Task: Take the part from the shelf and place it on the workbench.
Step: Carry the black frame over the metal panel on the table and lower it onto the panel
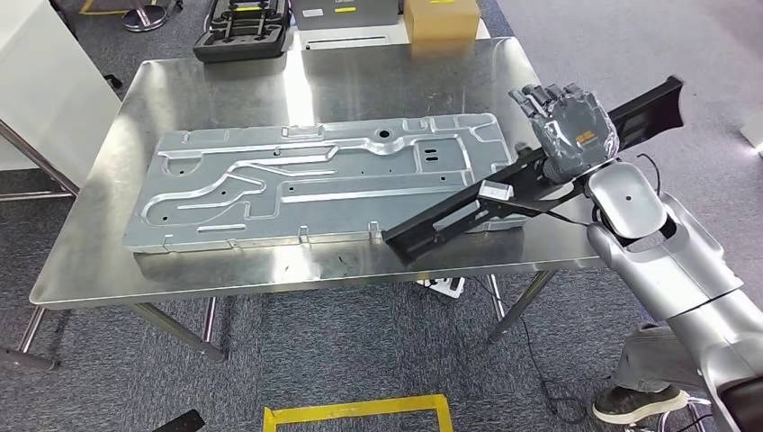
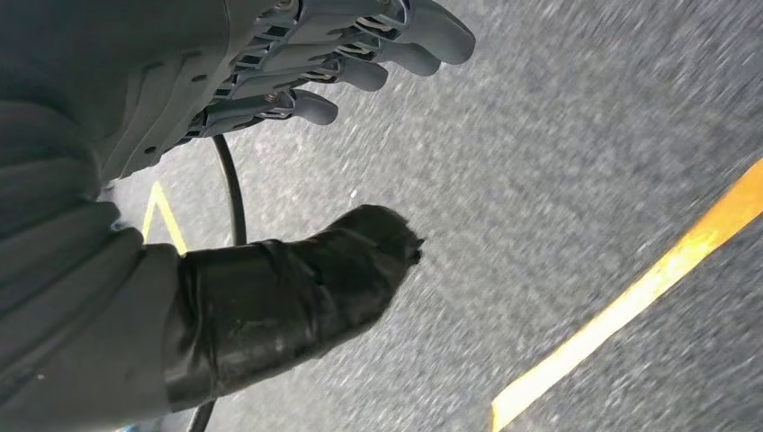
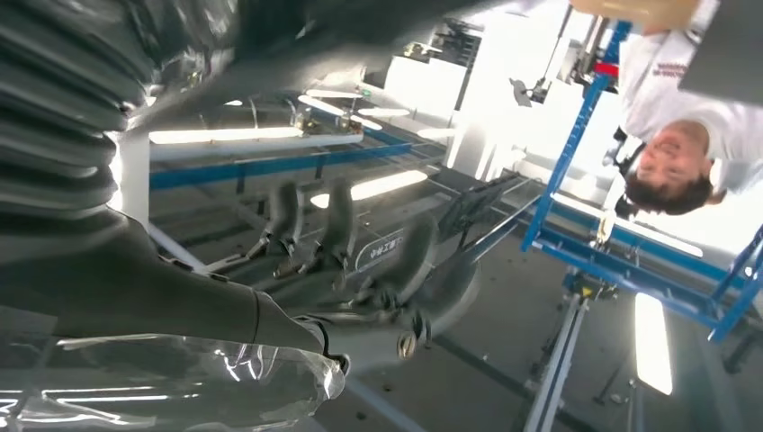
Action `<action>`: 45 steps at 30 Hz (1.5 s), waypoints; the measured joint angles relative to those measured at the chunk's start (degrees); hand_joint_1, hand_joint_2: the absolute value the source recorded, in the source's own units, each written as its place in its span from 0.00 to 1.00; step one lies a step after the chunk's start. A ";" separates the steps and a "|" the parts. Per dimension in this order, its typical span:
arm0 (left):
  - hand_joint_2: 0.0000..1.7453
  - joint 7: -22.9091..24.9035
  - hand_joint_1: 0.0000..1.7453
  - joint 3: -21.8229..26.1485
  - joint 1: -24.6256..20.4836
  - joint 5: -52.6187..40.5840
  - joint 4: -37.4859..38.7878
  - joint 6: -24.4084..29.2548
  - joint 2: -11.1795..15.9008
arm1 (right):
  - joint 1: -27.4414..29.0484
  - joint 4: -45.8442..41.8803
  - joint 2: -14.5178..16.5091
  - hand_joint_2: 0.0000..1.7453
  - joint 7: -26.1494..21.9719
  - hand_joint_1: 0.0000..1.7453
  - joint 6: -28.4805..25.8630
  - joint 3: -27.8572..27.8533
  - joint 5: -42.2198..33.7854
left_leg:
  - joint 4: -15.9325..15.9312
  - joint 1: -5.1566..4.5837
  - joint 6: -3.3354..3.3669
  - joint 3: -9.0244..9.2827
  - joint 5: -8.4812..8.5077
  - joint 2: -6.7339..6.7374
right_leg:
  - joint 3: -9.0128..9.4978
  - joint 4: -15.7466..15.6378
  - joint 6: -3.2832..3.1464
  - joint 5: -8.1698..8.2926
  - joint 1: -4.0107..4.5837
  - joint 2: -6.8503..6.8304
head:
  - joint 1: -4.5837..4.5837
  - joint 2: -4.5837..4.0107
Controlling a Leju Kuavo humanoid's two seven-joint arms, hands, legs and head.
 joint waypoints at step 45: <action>0.00 -9.30 0.00 0.46 1.19 -2.48 -0.04 0.89 1.92 | 5.40 25.92 -7.70 0.00 11.10 0.00 17.83 -0.64 -5.33 | -0.01 -0.02 0.05 0.39 -0.09 -0.03 | 0.46 -0.12 0.00 -0.07 -0.03 -0.01 | 0.00 0.00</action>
